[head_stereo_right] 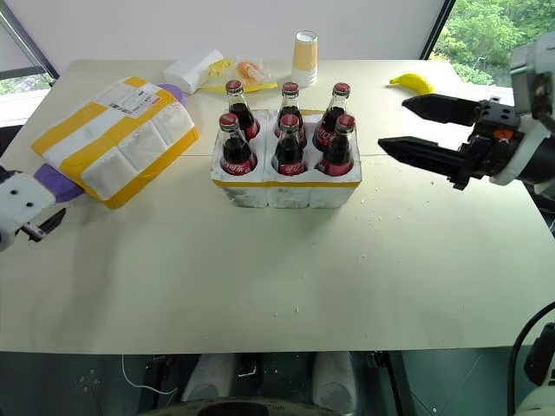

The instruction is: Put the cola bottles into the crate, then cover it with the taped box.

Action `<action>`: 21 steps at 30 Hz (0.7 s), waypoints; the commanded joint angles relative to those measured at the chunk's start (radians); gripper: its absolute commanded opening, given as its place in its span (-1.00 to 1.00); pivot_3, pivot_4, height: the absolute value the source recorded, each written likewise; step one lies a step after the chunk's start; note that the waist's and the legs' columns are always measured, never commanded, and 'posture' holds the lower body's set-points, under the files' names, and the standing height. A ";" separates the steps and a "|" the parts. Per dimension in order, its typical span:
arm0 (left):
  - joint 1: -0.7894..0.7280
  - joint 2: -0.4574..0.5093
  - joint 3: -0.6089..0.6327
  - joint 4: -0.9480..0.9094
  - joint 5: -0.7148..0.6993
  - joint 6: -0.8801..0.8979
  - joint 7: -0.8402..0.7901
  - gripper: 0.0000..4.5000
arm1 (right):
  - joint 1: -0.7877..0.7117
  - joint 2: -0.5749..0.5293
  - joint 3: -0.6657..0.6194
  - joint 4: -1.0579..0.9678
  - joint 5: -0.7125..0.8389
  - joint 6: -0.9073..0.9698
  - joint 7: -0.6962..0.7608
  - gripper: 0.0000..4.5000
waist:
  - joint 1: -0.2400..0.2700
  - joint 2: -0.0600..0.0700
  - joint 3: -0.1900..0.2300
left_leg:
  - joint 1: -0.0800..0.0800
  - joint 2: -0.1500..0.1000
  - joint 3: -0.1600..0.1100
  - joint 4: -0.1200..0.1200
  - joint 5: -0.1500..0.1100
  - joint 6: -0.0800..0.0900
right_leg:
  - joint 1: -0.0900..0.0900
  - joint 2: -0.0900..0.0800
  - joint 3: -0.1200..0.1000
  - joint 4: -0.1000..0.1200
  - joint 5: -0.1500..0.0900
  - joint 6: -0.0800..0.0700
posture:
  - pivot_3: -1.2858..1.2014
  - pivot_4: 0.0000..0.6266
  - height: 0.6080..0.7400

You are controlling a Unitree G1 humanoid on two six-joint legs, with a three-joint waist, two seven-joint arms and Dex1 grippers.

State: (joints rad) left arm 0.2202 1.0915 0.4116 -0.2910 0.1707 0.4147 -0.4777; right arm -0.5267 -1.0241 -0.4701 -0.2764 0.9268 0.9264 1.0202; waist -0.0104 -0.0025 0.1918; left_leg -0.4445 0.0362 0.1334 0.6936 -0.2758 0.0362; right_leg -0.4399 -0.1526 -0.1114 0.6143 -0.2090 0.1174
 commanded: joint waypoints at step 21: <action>-0.452 -0.140 -0.371 0.454 0.231 -0.096 0.144 1.00 | -0.013 -0.066 -0.060 -0.117 0.180 -0.002 -0.039 0.97 | 0.006 -0.002 -0.001 | 0.000 0.001 0.002 0.000 0.002 -0.001 | 0.001 0.000 0.000 0.001 0.001 -0.001 | 0.03 -0.52 1.00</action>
State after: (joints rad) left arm -0.2095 0.9510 0.0463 0.1436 0.3840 0.3420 -0.3506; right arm -0.5355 -1.0708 -0.4853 -0.3702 1.0814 0.9283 0.9914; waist -0.0048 -0.0049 0.1907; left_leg -0.4449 0.0368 0.1353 0.6938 -0.2742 0.0348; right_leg -0.4390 -0.1522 -0.1115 0.6159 -0.2080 0.1168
